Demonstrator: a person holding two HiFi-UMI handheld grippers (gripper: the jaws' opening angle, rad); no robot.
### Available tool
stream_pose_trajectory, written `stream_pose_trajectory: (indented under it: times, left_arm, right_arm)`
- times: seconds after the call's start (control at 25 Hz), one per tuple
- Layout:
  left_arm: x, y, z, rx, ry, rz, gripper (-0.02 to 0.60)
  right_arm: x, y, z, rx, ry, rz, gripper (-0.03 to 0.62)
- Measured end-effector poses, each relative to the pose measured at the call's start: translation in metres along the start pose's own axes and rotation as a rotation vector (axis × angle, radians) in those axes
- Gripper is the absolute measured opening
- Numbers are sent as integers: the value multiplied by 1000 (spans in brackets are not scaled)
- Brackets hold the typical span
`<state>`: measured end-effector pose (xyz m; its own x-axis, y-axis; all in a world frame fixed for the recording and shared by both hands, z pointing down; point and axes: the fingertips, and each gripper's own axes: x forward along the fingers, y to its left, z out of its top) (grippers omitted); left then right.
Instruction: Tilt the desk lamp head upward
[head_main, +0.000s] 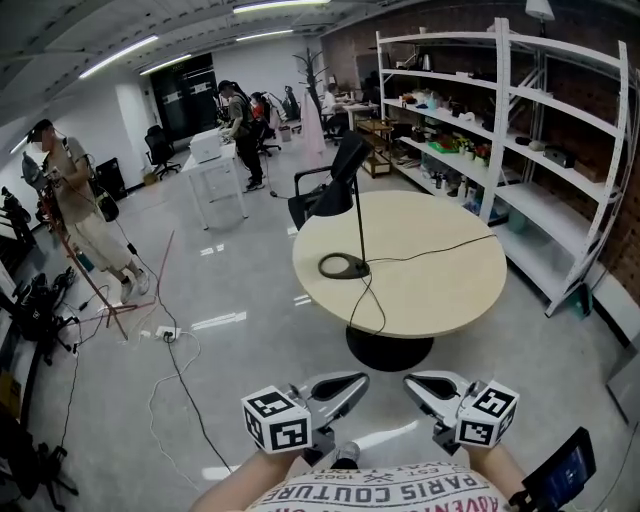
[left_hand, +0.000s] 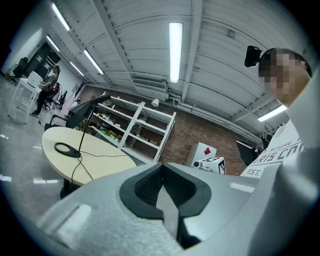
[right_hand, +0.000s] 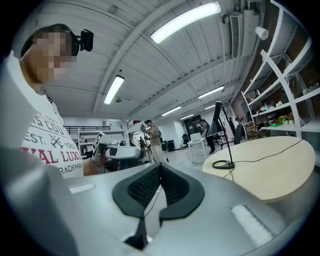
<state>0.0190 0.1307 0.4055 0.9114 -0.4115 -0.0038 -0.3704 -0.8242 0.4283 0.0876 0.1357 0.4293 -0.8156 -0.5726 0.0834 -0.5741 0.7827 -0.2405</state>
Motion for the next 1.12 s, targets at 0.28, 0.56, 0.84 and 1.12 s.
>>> stream_pose_trajectory:
  times: [0.28, 0.56, 0.84, 1.12]
  left_arm:
    - [25, 120, 61, -29, -17, 2, 2]
    - [51, 208, 113, -46, -52, -33, 2]
    - [59, 252, 131, -94, -94, -86, 2]
    - [76, 265, 129, -153, -99, -103, 2]
  right_arm:
    - [88, -83, 28, 21, 5, -30, 6]
    - [151, -153, 52, 6, -16, -72, 6]
    - [177, -180, 45, 16, -20, -107, 6]
    - [176, -204, 34, 35, -9, -145, 6]
